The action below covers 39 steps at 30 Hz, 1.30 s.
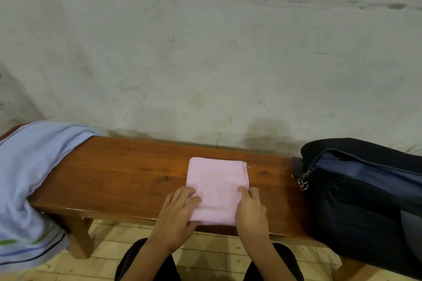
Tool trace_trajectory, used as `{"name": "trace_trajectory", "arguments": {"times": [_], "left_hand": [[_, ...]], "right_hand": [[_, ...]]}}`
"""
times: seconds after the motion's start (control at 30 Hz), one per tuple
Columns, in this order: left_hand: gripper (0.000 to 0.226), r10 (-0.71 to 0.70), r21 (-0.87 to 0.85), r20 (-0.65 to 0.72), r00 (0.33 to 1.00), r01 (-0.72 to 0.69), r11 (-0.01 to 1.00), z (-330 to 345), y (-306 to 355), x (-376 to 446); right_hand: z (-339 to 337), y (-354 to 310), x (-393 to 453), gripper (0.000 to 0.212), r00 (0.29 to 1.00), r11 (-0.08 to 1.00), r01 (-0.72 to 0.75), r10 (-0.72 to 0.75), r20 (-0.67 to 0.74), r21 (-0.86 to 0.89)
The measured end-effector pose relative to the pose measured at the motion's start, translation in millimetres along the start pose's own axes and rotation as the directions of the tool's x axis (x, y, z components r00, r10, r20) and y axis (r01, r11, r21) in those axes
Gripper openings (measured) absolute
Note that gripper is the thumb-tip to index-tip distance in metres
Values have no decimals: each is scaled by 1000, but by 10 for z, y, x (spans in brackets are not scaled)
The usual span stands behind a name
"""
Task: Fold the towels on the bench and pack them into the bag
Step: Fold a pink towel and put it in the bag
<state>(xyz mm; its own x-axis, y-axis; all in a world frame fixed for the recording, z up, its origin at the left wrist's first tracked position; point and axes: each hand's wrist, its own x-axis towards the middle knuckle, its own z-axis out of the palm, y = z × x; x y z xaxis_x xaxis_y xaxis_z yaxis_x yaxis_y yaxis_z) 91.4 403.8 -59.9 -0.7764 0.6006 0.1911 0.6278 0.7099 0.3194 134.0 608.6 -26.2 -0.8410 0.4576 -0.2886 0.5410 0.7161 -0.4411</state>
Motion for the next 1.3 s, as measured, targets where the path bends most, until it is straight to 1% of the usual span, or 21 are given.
{"name": "trace_trajectory", "arguments": {"times": [0.1, 0.17, 0.23, 0.3, 0.33, 0.4, 0.5, 0.6, 0.63, 0.67, 0.73, 0.77, 0.83, 0.9, 0.97, 1.03, 1.1, 1.17, 1.23, 1.3], "left_hand": [[54, 10, -52, 31, 999, -8, 999, -1, -13, 27], [51, 14, -81, 22, 1000, -12, 997, 14, -4, 19], [47, 35, -57, 58, 998, -31, 998, -16, 49, 17], [35, 76, -8, 105, 992, -75, 997, -69, 115, 43], [34, 83, -10, 127, 988, -82, 997, -116, 151, 70], [39, 79, -73, 157, 984, -68, 995, -216, 210, 122], [28, 84, -177, 70, 994, -70, 982, -321, 252, 287], [20, 55, -138, -48, 997, -61, 989, -301, 153, 560], [19, 40, -115, -52, 998, -46, 992, -278, 120, 662], [21, 26, -104, -32, 999, -29, 994, -263, 106, 774], [31, 25, -126, 58, 998, -18, 992, -240, 114, 983], [37, 47, -140, 105, 993, -32, 990, -233, 140, 1073], [49, 119, -107, 191, 974, -99, 989, -191, 178, 1213], [55, 123, -43, 299, 946, -116, 992, -144, 184, 1297], [53, 79, 14, 353, 932, -90, 996, -116, 162, 1340], [46, 49, 81, 339, 940, -81, 993, -133, 135, 1350], [44, -8, 76, 365, 931, -22, 997, -160, 104, 1329], [42, -47, 32, 412, 910, 38, 999, -173, 59, 1288], [36, -41, -13, 404, 914, 51, 999, -187, 22, 1253], [28, -24, -83, 355, 935, 57, 995, -190, -12, 1251]], "right_hand": [[11, 3, 0, 54, 999, 998, 25, -26, -19, -60], [4, 5, 7, 51, 999, 996, 41, -43, -27, -78], [-24, -3, 12, 49, 996, 990, 67, -73, -44, -128], [-62, -17, 21, 47, 990, 973, 98, -117, -80, -211], [-77, -14, 45, 45, 987, 966, 100, -128, -102, -239], [-82, 0, 113, 42, 979, 959, 100, -143, -146, -264], [-66, -24, 207, 37, 973, 964, 105, -151, -177, -246], [-20, -49, 245, 38, 975, 962, 111, -154, -163, -250], [3, -46, 239, 40, 974, 957, 130, -172, -147, -260], [27, -37, 234, 42, 972, 950, 163, -201, -123, -266], [37, -17, 219, 43, 960, 941, 247, -270, -73, -232], [24, -9, 218, 41, 952, 937, 282, -299, -59, -204], [-7, 15, 273, 38, 929, 920, 350, -366, -63, -177], [-60, 39, 364, 40, 899, 882, 425, -438, -19, -202], [-128, 54, 462, 46, 867, 838, 493, -496, 49, -235], [-185, 63, 543, 48, 849, 812, 522, -526, 61, -262], [-226, 81, 578, 39, 855, 818, 502, -517, 21, -282], [-250, 117, 583, 24, 887, 849, 433, -461, -21, -304], [-261, 162, 601, 28, 930, 896, 336, -364, -46, -290], [-290, 192, 614, 24, 959, 943, 257, -276, -67, -212]]}}
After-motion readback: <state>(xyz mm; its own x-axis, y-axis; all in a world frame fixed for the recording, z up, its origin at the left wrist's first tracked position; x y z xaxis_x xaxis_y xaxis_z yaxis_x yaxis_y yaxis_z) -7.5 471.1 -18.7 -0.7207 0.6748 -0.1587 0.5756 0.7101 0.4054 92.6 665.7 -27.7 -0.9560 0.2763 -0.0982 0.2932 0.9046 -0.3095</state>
